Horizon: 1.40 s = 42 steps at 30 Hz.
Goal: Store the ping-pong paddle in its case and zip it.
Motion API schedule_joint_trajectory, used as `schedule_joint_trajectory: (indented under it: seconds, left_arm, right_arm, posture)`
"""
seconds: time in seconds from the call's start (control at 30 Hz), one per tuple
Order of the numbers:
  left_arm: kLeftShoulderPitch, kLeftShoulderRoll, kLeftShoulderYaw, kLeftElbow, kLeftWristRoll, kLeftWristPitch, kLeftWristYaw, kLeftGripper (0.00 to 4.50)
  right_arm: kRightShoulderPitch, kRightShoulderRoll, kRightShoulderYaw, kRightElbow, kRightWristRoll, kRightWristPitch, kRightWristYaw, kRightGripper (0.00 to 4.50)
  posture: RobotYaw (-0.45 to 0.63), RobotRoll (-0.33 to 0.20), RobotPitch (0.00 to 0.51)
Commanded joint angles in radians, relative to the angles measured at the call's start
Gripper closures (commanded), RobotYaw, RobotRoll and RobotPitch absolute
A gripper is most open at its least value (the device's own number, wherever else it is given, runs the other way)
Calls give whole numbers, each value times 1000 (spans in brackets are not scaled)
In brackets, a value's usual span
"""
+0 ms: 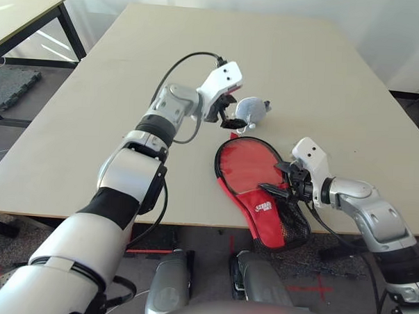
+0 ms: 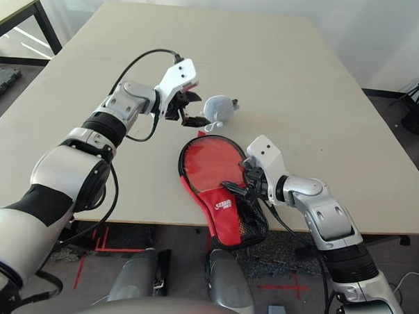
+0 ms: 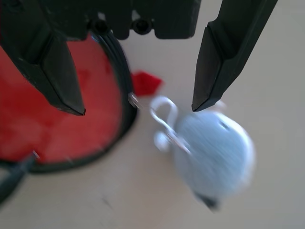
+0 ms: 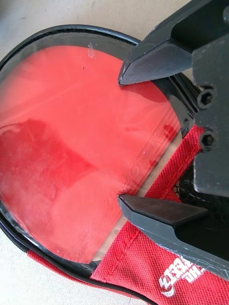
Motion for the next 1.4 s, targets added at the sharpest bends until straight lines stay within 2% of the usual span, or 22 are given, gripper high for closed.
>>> schedule_joint_trajectory:
  seconds: [0.03,0.2,0.3,0.47,0.67,0.87,1.07,1.4]
  left_arm:
    - [77,10,-36,-138,-17,87,-71,21]
    - [188,17,-81,-313,-25,197,-105,21]
    - [244,11,-106,-400,-29,248,-104,21]
    - [291,7,-133,-453,-32,279,-85,21]
    - [318,12,-154,-497,-39,293,-78,21]
    - [356,14,-179,-566,-51,317,-71,21]
    - [399,17,-204,-644,-63,355,-65,21]
    - [422,25,-227,-702,-89,399,-49,21]
  right_arm:
    - [59,-4,114,127,-54,65,8,0]
    - [52,-8,99,132,-52,61,19,0]
    - [37,-3,53,131,-21,72,21,0]
    - [-33,15,-100,116,89,97,23,0]
    - [-145,70,-217,135,172,112,-36,0]
    - [-299,204,-276,282,146,0,-183,0]
    - [-436,305,-275,494,75,-156,-311,0]
    - [-579,381,-284,797,5,-372,-446,0]
  posture:
    - [-15,0,105]
    - [-13,0,104]
    - [-13,0,103]
    - [-19,0,103]
    - [-13,0,104]
    - [2,0,106]
    - [29,0,110]
    - [48,0,113]
